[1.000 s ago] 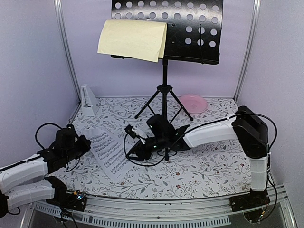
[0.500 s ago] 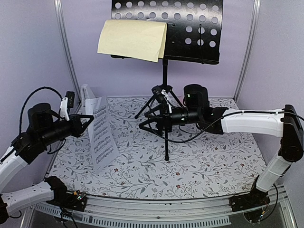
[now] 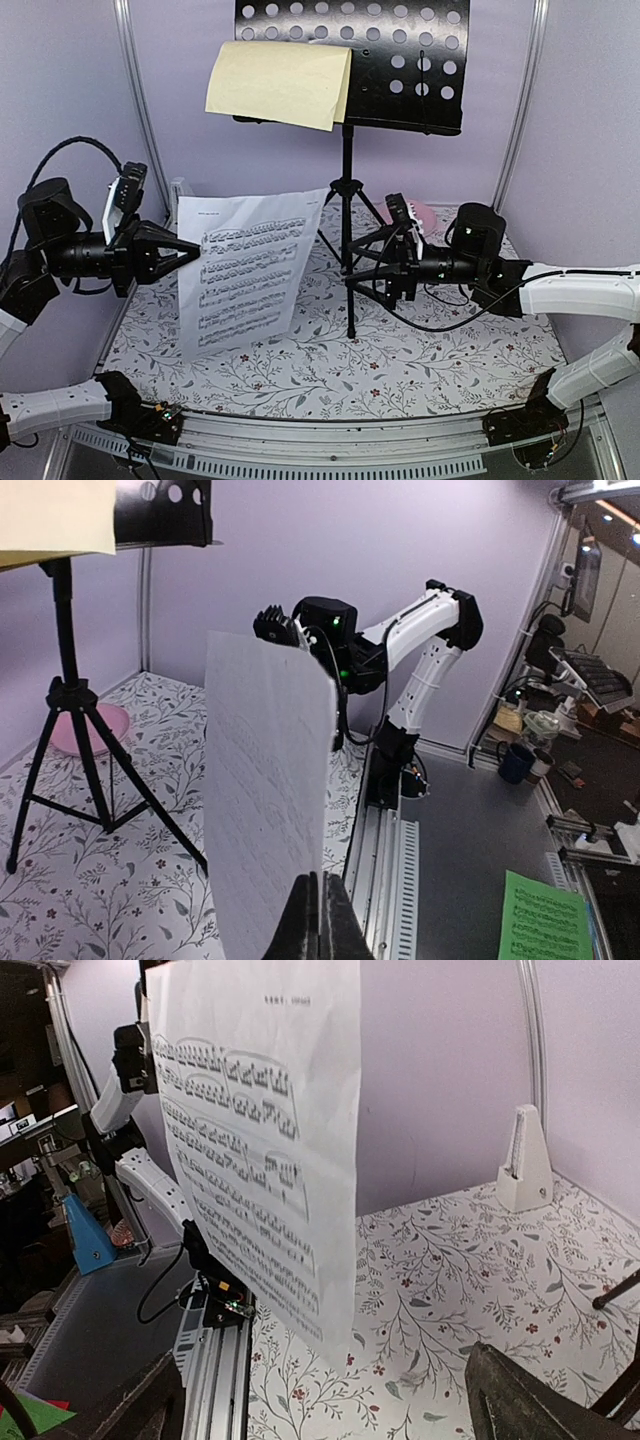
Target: Set up the instrument practice props
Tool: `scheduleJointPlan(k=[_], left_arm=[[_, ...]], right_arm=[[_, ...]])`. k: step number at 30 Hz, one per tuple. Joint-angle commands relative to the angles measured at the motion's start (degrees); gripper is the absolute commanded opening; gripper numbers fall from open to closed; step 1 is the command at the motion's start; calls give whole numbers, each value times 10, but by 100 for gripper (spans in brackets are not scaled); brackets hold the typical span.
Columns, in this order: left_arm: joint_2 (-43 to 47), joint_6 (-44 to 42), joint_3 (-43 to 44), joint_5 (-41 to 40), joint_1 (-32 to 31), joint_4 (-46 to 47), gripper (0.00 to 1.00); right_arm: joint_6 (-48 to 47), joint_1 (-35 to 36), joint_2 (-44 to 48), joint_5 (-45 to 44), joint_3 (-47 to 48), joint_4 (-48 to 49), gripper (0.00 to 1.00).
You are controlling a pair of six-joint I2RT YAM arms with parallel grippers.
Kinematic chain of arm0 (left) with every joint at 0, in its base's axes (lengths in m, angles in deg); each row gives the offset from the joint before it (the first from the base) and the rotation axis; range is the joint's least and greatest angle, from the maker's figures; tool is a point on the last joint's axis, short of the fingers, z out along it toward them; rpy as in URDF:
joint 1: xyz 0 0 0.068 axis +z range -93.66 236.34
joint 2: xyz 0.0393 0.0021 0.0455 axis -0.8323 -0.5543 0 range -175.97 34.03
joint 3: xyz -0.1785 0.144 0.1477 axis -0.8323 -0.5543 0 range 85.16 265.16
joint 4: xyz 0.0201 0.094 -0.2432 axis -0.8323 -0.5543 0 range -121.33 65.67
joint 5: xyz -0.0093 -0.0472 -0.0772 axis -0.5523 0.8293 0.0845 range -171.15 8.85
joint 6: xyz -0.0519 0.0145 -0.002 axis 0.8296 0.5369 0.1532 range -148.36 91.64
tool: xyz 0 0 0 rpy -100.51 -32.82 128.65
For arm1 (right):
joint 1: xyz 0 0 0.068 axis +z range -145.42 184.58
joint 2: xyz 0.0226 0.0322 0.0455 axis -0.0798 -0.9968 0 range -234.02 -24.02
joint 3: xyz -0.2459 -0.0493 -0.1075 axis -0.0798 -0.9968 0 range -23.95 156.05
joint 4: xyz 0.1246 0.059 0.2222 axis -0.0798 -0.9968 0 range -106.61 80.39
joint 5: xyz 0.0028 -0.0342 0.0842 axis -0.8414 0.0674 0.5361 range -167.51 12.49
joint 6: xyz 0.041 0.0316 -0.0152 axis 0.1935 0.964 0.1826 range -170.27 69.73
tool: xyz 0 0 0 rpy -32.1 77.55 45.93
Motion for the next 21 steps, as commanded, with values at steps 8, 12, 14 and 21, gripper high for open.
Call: scheduleJointPlan(k=[8, 12, 14, 21], left_arm=[[-81, 9, 29, 111, -29, 147, 0], [-110, 17, 27, 92, -53, 186, 0], [-120, 17, 28, 74, -64, 200, 0], [-137, 33, 29, -22, -73, 238, 0]], right_arm=[[55, 24, 31, 101, 8, 121, 99], [54, 59, 34, 91, 18, 115, 89], [60, 61, 39, 85, 17, 114, 73], [65, 61, 107, -17, 7, 59, 3]])
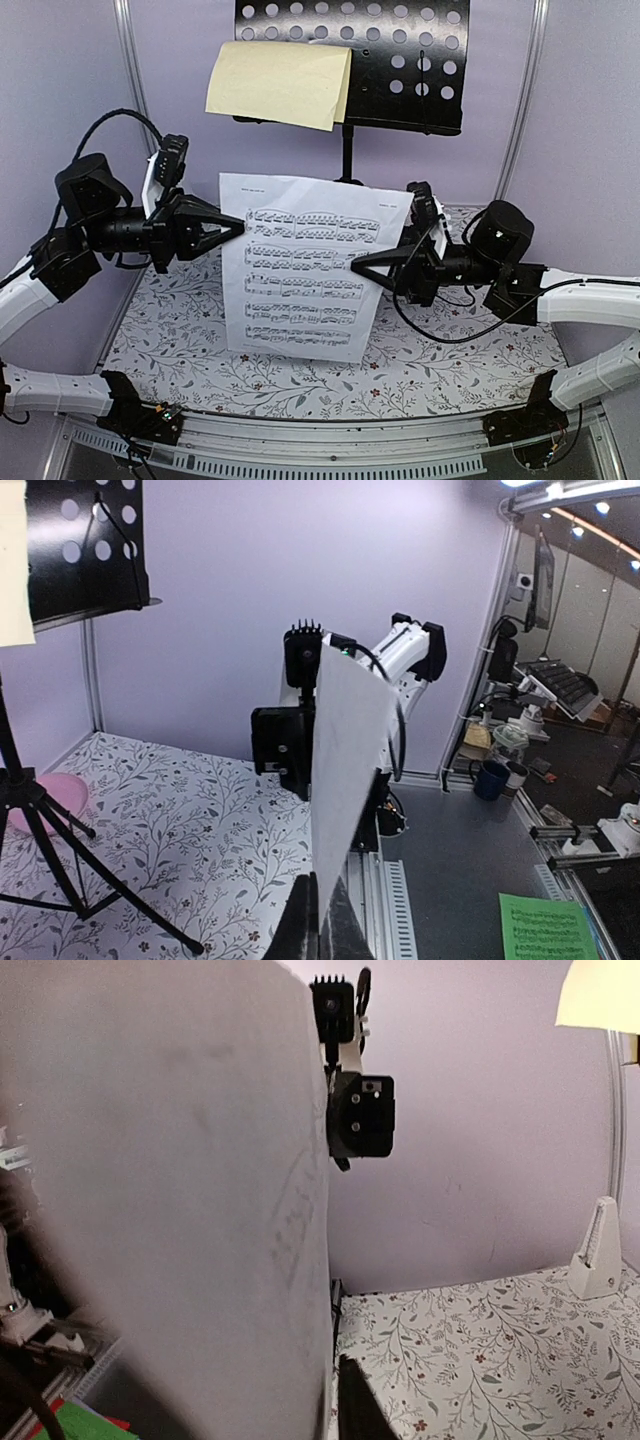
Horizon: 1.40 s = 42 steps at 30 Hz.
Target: Set up the instrument practice props
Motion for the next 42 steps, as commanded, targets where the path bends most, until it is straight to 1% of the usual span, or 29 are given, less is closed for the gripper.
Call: scheduleJointPlan(k=[1, 4, 7, 8, 9, 11, 15, 17, 19, 20, 23, 24, 25, 26, 28, 29, 30, 31, 33, 35, 37, 39, 42], left_arm=[[-11, 20, 13, -89, -9, 52, 0], [-28, 36, 16, -124, -15, 76, 1], [-53, 33, 30, -124, -27, 86, 28], [-63, 29, 35, -124, -34, 87, 35], [-73, 22, 39, -124, -41, 88, 39], [-91, 6, 48, -125, -64, 88, 45], [-119, -14, 59, -115, -96, 94, 48], [-130, -19, 65, -117, -104, 95, 44], [-135, -26, 71, -124, -109, 95, 36], [-135, -28, 73, -133, -110, 96, 29], [-124, -33, 78, -175, -111, 101, 4], [-120, -33, 81, -195, -111, 104, 0], [-118, -33, 85, -213, -111, 106, 0], [-117, -34, 91, -230, -111, 108, 0], [-122, -36, 111, -265, -111, 109, 0], [-128, -38, 125, -283, -111, 105, 0], [-134, -42, 151, -303, -111, 98, 0], [-144, -46, 174, -322, -111, 89, 0], [-165, -59, 225, -348, -110, 71, 0], [-190, -66, 277, -361, -110, 54, 0], [-219, -71, 332, -380, -107, 31, 0], [-249, -76, 390, -390, -102, 5, 0], [-298, -80, 486, -395, -92, -39, 0]], right_arm=[[4, -1, 61, -80, 7, -42, 0], [-2, -1, 94, -115, 16, -86, 0], [-21, -4, 122, -124, 30, -130, 0], [-26, -4, 129, -122, 31, -141, 0], [-30, -5, 135, -119, 34, -148, 0], [-37, -5, 142, -113, 39, -164, 0], [-52, -5, 147, -118, 57, -199, 0], [-57, -6, 149, -120, 62, -207, 0], [-65, -6, 149, -124, 72, -216, 0], [-69, -6, 148, -128, 78, -226, 0], [-80, -9, 148, -142, 93, -243, 0], [-83, -12, 148, -149, 98, -246, 0], [-82, -15, 149, -156, 103, -248, 0], [-82, -18, 149, -165, 109, -252, 4], [-81, -24, 147, -197, 129, -265, 34], [-84, -25, 144, -219, 143, -276, 46], [-87, -27, 142, -244, 160, -287, 53], [-92, -29, 138, -271, 178, -297, 56], [-103, -34, 136, -319, 206, -308, 58], [-115, -35, 135, -376, 229, -306, 57], [-123, -39, 130, -454, 249, -303, 56], [-122, -48, 120, -497, 275, -304, 55], [-111, -65, 102, -523, 305, -296, 56]])
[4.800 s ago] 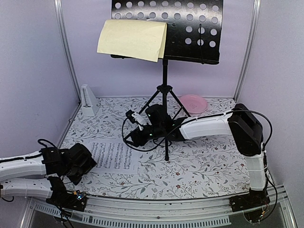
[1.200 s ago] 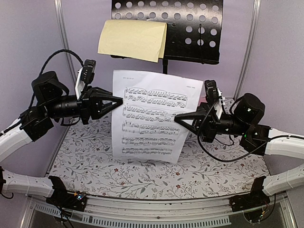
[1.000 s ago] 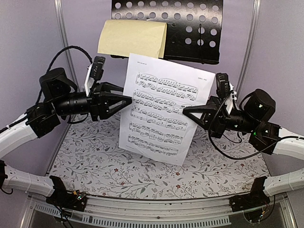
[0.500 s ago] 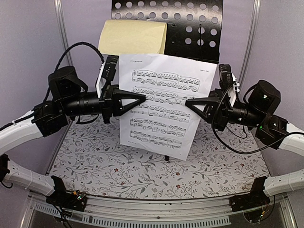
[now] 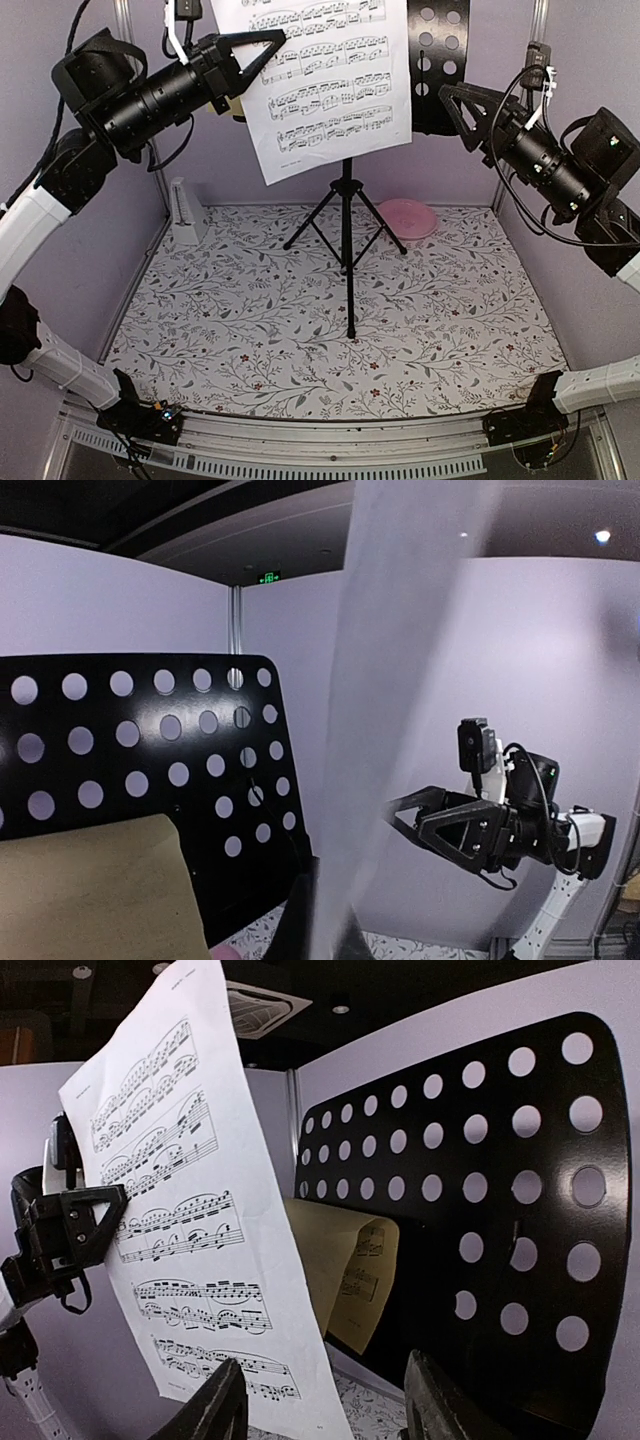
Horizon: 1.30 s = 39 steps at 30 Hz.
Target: Set up the instrument practice props
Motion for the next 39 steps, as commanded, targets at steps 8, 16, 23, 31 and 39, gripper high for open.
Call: scheduleJointPlan(k=[8, 16, 23, 31, 39], left_arm=[[-169, -3, 302, -2, 65, -139, 0], [-188, 11, 310, 17, 92, -110, 0], [-195, 7, 311, 18, 98, -90, 0], [-213, 0, 334, 15, 101, -83, 0], [-227, 1, 348, 14, 106, -80, 0]], right_arm=[[7, -52, -104, -129, 121, -2, 61], [40, -88, -160, -120, 168, -13, 57], [50, -97, -204, -114, 201, -22, 47], [71, -97, -226, -114, 204, -24, 39], [75, -97, -228, -109, 202, -17, 21]])
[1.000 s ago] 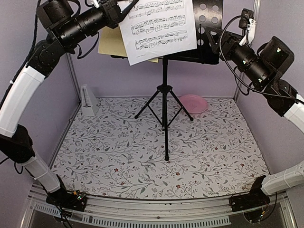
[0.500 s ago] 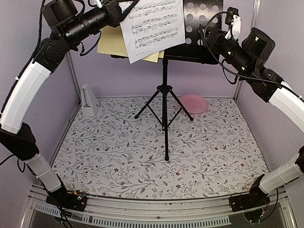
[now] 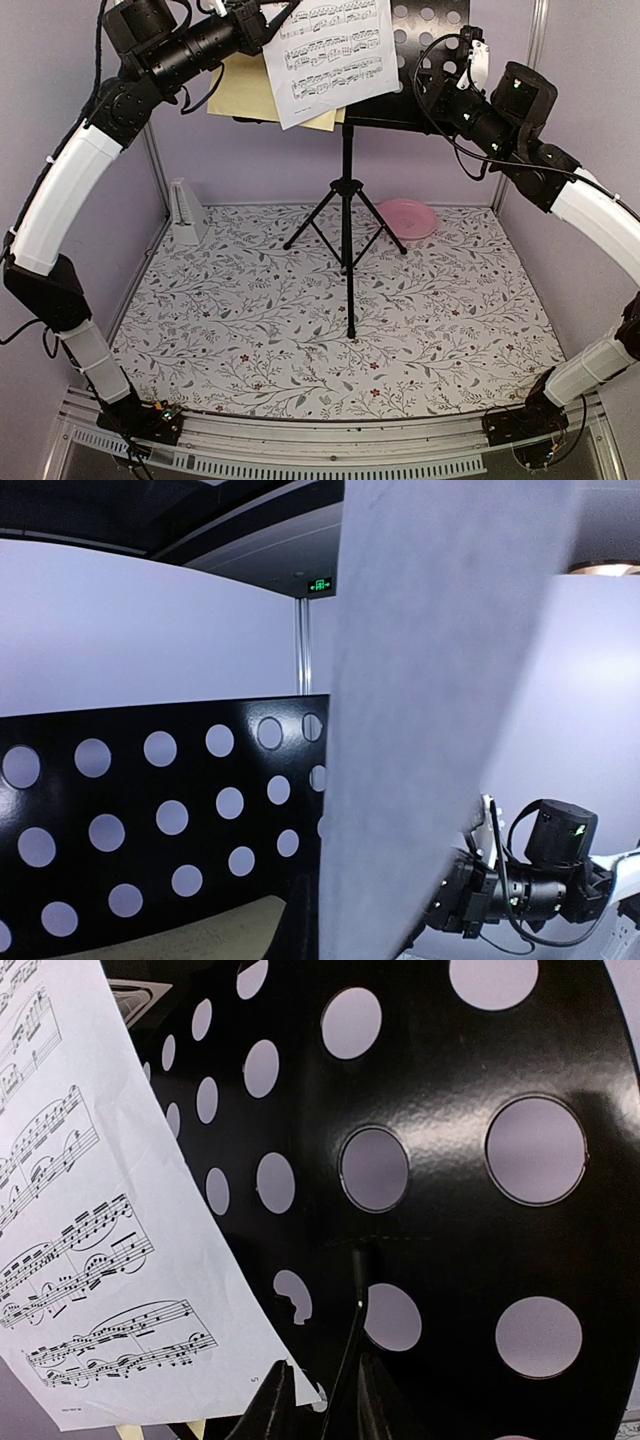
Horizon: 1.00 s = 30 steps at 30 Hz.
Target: Set up the instrument practice props
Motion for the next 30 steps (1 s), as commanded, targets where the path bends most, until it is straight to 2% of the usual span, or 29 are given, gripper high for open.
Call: scheduleJointPlan(k=[1, 6, 22, 30], left_arm=[[-6, -2, 14, -1, 10, 18, 0], [-9, 1, 16, 5, 14, 22, 0], [-66, 16, 68, 65, 27, 22, 0], [-105, 20, 96, 99, 30, 50, 0]], right_arm=[[6, -3, 1, 5, 10, 15, 16], [-4, -4, 13, 21, -20, 53, 0], [-63, -4, 50, 114, -119, 192, 0], [-96, -4, 36, 155, -110, 198, 0]])
